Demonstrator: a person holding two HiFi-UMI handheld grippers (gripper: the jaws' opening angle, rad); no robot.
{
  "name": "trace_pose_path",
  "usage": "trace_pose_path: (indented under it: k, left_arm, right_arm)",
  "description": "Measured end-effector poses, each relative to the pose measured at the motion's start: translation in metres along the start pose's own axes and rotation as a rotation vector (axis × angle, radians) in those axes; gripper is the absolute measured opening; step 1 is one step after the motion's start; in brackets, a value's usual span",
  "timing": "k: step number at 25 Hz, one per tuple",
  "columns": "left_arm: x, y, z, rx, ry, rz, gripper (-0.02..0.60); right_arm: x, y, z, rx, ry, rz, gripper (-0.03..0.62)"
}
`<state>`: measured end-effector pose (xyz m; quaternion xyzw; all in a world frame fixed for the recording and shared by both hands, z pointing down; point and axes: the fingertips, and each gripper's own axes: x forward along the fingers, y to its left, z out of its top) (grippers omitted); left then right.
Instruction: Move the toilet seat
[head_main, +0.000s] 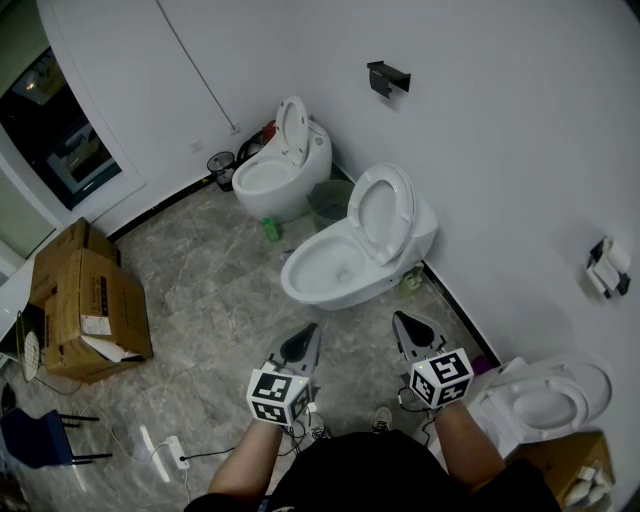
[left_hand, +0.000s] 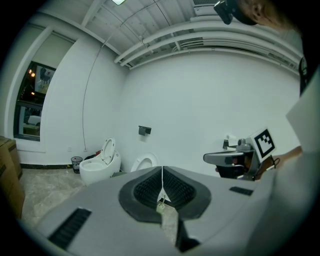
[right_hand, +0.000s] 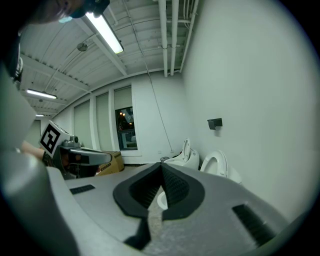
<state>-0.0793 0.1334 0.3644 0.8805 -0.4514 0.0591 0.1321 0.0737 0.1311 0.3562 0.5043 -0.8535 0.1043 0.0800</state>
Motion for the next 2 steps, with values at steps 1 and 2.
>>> trace_pose_path:
  k: [1,2]
  left_arm:
    - [0.0007,-0.0002,0.0008,0.001,0.000,0.000,0.008]
    - [0.0014,-0.0003,0.0018,0.001,-0.001,0.001,0.008]
  right_arm:
    - [0.0003,-0.0010,0.0005,-0.001,0.000,0.000,0.005]
    - [0.0007,-0.0019,0.0012,-0.001,0.000,0.001,0.005]
